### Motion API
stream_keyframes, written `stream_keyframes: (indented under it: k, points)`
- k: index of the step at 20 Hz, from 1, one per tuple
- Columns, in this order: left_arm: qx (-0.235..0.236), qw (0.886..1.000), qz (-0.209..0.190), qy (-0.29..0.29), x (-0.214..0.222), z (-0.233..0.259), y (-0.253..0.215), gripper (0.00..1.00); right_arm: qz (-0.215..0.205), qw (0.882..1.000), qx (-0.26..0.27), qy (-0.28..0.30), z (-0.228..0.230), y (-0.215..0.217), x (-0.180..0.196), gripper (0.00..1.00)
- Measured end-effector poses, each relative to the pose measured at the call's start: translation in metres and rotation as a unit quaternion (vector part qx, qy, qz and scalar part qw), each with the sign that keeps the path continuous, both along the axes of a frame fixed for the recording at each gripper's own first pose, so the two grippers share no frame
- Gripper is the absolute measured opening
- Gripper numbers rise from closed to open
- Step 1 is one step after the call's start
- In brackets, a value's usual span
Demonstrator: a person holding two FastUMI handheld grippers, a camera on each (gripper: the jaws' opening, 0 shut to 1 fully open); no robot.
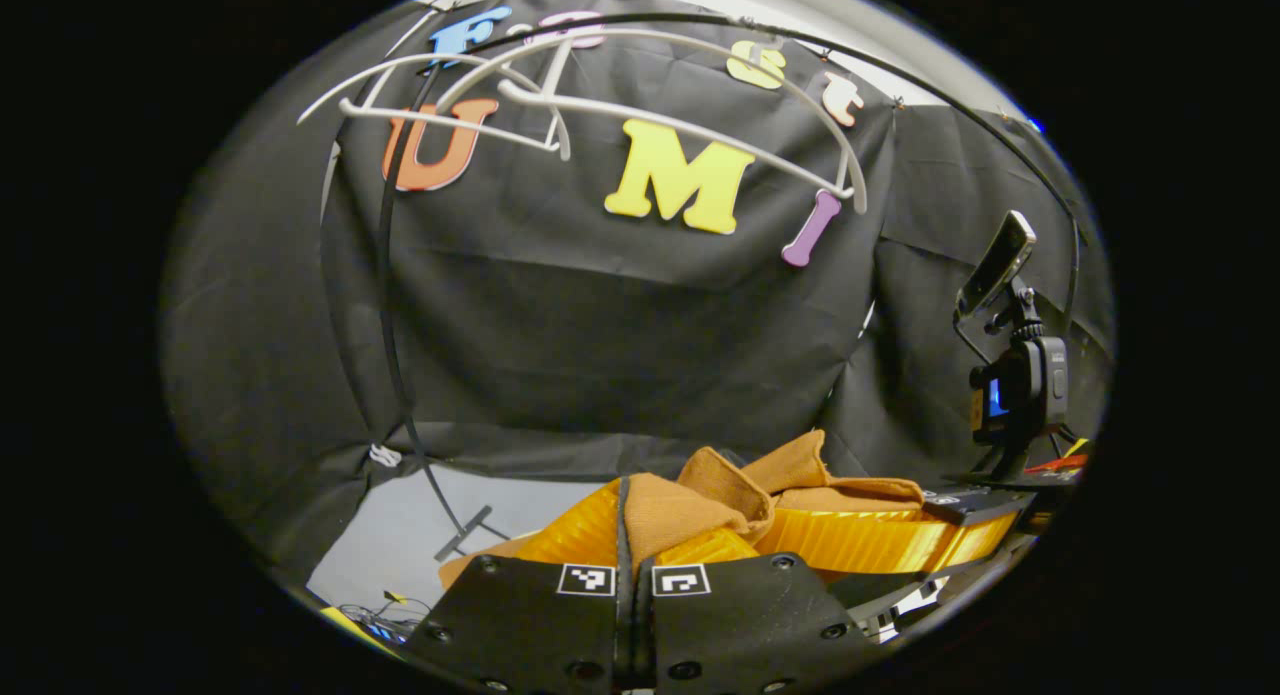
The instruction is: Grasp the clothes on the hanger with both hands and then place them into the laundry hamper below.
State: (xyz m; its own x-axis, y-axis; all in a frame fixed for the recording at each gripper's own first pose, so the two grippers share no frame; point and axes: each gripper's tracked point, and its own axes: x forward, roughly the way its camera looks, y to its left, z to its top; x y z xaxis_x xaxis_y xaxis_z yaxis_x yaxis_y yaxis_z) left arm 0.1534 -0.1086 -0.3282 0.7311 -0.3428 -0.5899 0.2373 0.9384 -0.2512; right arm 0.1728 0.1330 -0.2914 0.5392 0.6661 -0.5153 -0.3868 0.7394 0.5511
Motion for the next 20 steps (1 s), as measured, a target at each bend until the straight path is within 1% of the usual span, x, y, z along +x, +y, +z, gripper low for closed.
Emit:
stream_keyframes:
  k: [2,4,8,11,14,18,20]
  points:
    - [0.002,1.000,-0.002,0.027,-0.008,-0.027,-0.002,0.00,-0.011,0.999,-0.034,0.034,-0.033,-0.005,-0.003,0.05]
    - [0.005,0.998,-0.004,0.056,-0.022,-0.051,-0.001,0.00,-0.020,0.996,-0.056,0.065,-0.062,-0.010,-0.012,0.05]
    - [0.019,0.993,-0.003,0.119,-0.053,-0.109,0.005,0.00,-0.018,0.988,-0.103,0.116,-0.111,-0.005,-0.030,0.05]
    - [0.038,0.987,-0.010,0.156,-0.075,-0.142,0.011,0.00,-0.015,0.978,-0.140,0.153,-0.130,0.004,-0.046,0.04]
    - [0.053,0.981,-0.013,0.185,-0.094,-0.158,0.018,0.00,-0.018,0.970,-0.163,0.180,-0.133,0.003,-0.048,0.05]
    - [0.065,0.980,-0.010,0.189,-0.092,-0.153,0.023,0.00,-0.020,0.969,-0.177,0.173,-0.135,0.002,-0.046,0.04]
    - [0.076,0.978,-0.007,0.192,-0.092,-0.158,0.027,0.00,-0.026,0.969,-0.181,0.166,-0.136,0.000,-0.045,0.05]
